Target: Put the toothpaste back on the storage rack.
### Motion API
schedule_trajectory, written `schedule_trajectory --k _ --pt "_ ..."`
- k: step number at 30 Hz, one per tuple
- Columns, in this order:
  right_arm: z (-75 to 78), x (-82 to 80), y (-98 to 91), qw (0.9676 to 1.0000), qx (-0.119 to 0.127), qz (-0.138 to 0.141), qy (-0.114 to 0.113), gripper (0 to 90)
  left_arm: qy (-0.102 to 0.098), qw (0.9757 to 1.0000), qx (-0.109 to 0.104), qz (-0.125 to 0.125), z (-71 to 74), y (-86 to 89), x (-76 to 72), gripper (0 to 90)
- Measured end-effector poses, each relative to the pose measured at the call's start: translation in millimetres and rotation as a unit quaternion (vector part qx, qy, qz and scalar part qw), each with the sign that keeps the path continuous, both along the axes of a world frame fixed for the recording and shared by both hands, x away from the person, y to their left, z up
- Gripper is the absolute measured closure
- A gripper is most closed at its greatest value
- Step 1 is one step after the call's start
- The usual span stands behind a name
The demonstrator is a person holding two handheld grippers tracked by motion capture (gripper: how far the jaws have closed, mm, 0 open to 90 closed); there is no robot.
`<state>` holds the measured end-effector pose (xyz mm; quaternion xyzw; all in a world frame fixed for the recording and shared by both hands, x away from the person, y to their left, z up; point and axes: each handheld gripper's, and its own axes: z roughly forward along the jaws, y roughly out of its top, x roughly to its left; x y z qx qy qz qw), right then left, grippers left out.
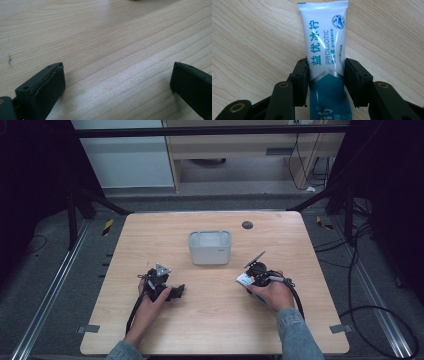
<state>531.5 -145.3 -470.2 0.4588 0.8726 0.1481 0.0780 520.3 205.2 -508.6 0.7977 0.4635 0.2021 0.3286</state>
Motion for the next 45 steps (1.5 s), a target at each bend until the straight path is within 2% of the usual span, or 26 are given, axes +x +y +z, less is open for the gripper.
schedule_trajectory --k 14,21,24,27,29,34,45 --pt "2.6 3.8 -0.9 0.9999 -0.01 0.005 0.008 66.2 0.001 1.0 0.001 -0.001 0.2 0.0 1.6 0.0" --pt "6.0 -1.8 -5.0 0.9999 0.011 -0.004 0.004 75.1 0.0 1.0 0.001 -0.001 0.1 -0.1 1.5 0.0" --pt "7.5 -4.8 -6.8 0.9999 0.015 -0.005 -0.005 77.2 0.0 1.0 0.001 -0.001 0.1 -0.1 1.5 0.0" --pt "10.0 -8.4 -5.9 0.9998 0.008 -0.001 -0.016 78.3 0.0 1.0 0.001 -0.001 0.1 -0.1 1.5 0.0" --pt "14.3 -11.2 -5.7 0.9997 0.014 -0.004 -0.021 78.5 0.0 1.0 0.001 -0.001 0.1 -0.1 1.5 0.0" --pt "34.4 -14.4 -9.6 0.9982 0.031 -0.009 -0.05 78.9 0.0 1.0 0.001 -0.001 0.1 -0.2 1.5 0.0" --pt "60.5 -11.1 -14.1 0.9957 0.029 -0.031 -0.083 79.6 0.0 1.0 0.0 -0.001 0.0 -0.3 1.3 0.0"
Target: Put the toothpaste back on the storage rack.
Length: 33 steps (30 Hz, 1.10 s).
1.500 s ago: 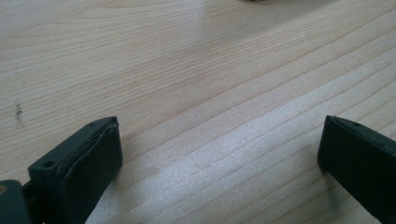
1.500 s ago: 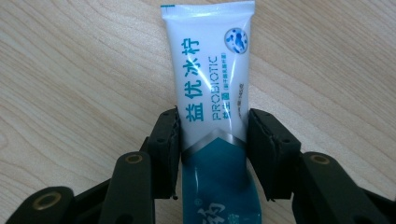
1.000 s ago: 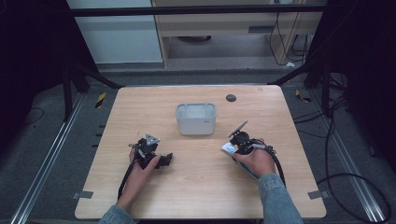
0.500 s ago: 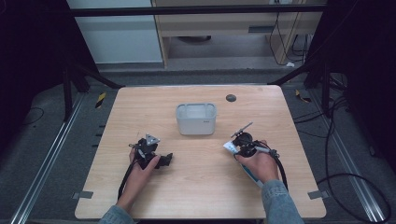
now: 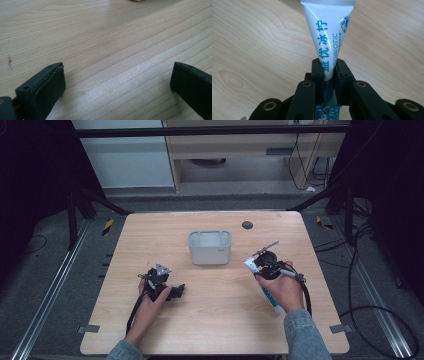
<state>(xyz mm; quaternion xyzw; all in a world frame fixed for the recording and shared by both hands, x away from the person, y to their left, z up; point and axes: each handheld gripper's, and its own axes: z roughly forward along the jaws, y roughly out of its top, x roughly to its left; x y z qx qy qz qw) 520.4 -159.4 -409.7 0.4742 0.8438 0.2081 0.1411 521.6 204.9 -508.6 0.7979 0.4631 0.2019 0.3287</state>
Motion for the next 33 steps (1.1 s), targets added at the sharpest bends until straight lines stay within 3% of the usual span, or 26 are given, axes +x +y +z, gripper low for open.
schedule_trajectory --k 14,21,27,33 --pt "29.1 3.7 -2.5 0.9977 0.002 -0.024 -0.064 79.7 0.0 1.0 0.0 0.0 0.0 0.0 0.0 0.0" --pt "37.2 4.7 -0.3 0.993 0.01 -0.031 -0.114 79.7 0.0 1.0 0.0 0.0 0.0 0.0 -0.1 0.0" --pt "44.9 6.6 3.4 0.9888 0.03 -0.033 -0.142 79.7 0.0 1.0 0.0 0.0 0.0 0.0 -0.1 0.0" --pt "45.4 11.1 10.0 0.9824 0.049 -0.043 -0.175 79.7 0.0 1.0 0.001 0.0 0.0 0.0 -0.1 0.0"
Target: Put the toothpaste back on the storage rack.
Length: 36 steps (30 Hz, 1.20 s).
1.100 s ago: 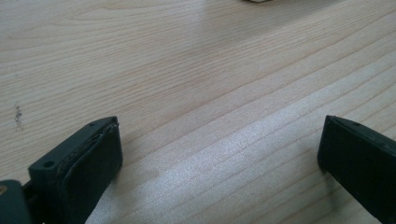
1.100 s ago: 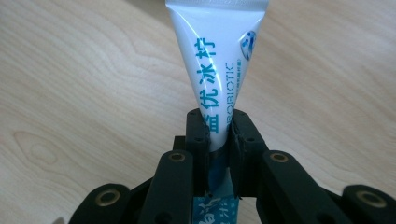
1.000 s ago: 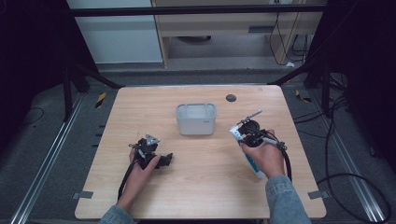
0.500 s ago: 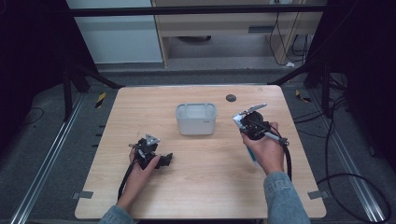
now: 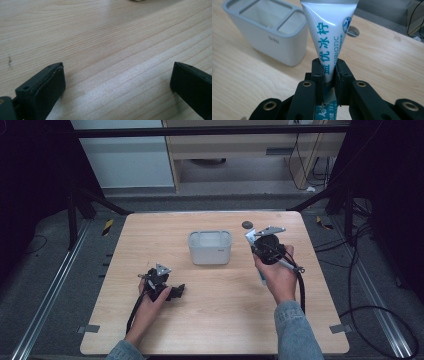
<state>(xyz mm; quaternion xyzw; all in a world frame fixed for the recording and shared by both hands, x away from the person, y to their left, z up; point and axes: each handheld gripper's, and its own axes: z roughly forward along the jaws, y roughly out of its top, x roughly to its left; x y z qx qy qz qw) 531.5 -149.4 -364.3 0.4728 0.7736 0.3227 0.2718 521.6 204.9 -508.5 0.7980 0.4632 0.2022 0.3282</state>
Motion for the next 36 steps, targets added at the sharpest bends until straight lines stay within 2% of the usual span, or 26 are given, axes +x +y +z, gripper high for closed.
schedule_trajectory --k 3,4,8,18,22,25,33,36 --pt "1.0 1.4 4.3 0.9996 0.011 -0.012 -0.021 79.7 0.0 1.0 0.0 0.0 0.0 0.0 0.0 0.0" --pt "1.0 1.4 4.3 0.9996 0.011 -0.012 -0.021 79.7 0.0 1.0 0.0 0.0 0.0 0.0 0.0 0.0" --pt "2.0 2.1 7.1 0.9983 0.028 -0.016 -0.048 79.7 0.0 1.0 0.0 0.0 0.0 0.0 0.0 0.0" --pt "8.1 1.0 9.9 0.9962 0.029 -0.035 -0.075 79.6 0.0 1.0 0.0 0.0 0.0 0.0 0.0 0.0" --pt "13.1 -1.7 11.2 0.994 0.053 -0.033 -0.09 79.6 0.0 1.0 -0.002 0.001 -0.1 -0.2 0.1 0.0" --pt "17.0 -3.5 13.3 0.9932 0.048 -0.035 -0.1 79.6 0.0 1.0 -0.002 0.001 -0.1 -0.2 0.1 0.0" --pt "26.7 -6.3 14.0 0.9911 0.058 -0.044 -0.111 79.6 -0.001 1.0 -0.001 0.001 0.0 0.0 0.2 0.0" --pt "33.5 -7.0 15.7 0.989 0.073 -0.049 -0.119 79.6 -0.001 1.0 -0.001 0.0 0.0 0.0 0.2 0.0"
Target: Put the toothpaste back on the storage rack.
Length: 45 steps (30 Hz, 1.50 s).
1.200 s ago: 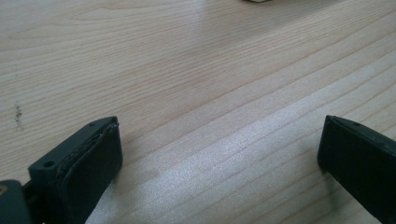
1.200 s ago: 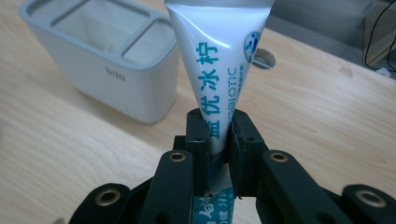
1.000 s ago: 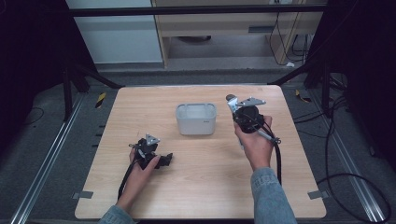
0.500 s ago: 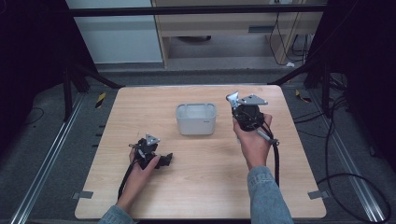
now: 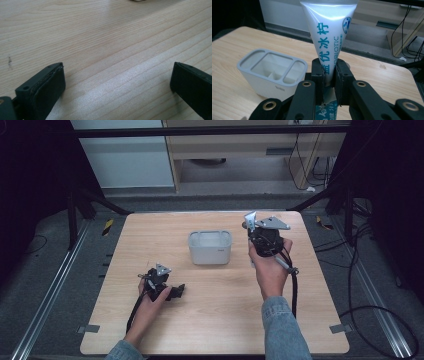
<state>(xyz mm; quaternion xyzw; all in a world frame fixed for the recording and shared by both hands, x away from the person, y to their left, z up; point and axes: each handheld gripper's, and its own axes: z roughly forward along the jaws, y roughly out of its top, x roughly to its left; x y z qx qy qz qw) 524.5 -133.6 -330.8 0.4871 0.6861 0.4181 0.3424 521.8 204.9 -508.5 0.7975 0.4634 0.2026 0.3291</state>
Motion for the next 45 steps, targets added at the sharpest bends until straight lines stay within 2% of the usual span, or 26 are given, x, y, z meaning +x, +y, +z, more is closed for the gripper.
schedule_trajectory --k 6,12,18,30,31,36,39,45 --pt "11.5 1.0 5.5 0.9999 0.003 -0.002 -0.012 79.6 0.0 1.0 0.0 0.0 0.0 0.0 0.0 0.0" --pt "20.3 0.6 5.9 0.9995 0.021 -0.01 -0.022 79.6 0.0 1.0 0.0 -0.001 0.0 0.3 -0.8 0.0" --pt "28.6 -0.5 8.0 0.999 0.015 -0.02 -0.037 79.6 0.001 1.0 0.0 -0.004 0.2 0.5 -0.1 0.0" --pt "40.0 5.2 17.2 0.9954 0.041 -0.04 -0.077 79.6 0.001 1.0 0.0 -0.005 0.1 0.7 0.5 0.0" --pt "42.7 6.9 17.8 0.9941 0.051 -0.044 -0.085 79.6 0.001 1.0 0.001 -0.006 0.2 0.8 0.6 0.0" --pt "47.2 12.8 18.8 0.993 0.058 -0.047 -0.092 79.6 0.001 1.0 0.001 -0.006 0.2 0.9 1.0 0.0" --pt "48.4 17.7 21.3 0.9937 0.052 -0.044 -0.088 79.6 0.001 1.0 0.001 -0.006 0.2 0.9 1.0 0.0" --pt "47.2 24.6 32.7 0.9927 0.063 -0.039 -0.096 79.6 0.001 1.0 0.001 -0.006 0.2 0.9 1.1 0.0"
